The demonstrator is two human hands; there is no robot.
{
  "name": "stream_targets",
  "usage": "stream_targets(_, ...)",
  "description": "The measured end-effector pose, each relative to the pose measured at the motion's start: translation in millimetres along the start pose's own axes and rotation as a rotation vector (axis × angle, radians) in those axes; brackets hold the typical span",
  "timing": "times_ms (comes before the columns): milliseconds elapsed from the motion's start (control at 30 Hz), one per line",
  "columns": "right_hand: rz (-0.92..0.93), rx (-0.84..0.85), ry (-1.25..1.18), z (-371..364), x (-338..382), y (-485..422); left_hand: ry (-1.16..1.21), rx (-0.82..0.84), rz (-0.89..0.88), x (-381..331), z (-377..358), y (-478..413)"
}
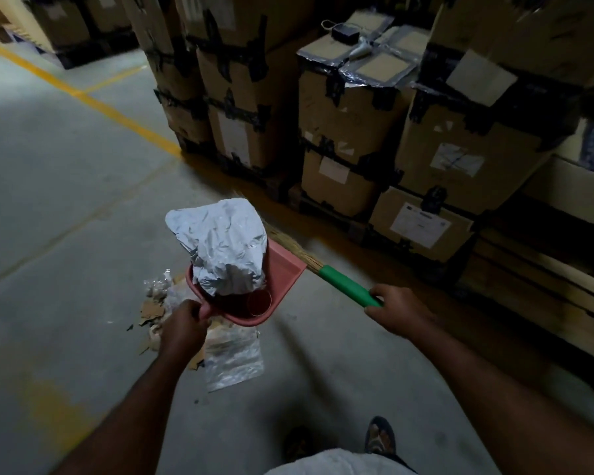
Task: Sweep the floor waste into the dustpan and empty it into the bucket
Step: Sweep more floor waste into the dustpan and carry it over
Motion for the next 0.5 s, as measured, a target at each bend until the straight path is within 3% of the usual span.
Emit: stream_targets(500,-0.285,-0.109,-0.103,30.1,-213.4,147.1,-0.063,0.096,-0.393,-175.3,-71.8,68.9)
Point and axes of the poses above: each hand's wrist, its own y-axis away from the middle knuckle, its own z-axis out of the back of the hand, x = y × z, the point moved 5 cm from there along -y, towards the middle knuckle, and after that the axes turned 3 degrees about y, right-handed, at the moved point
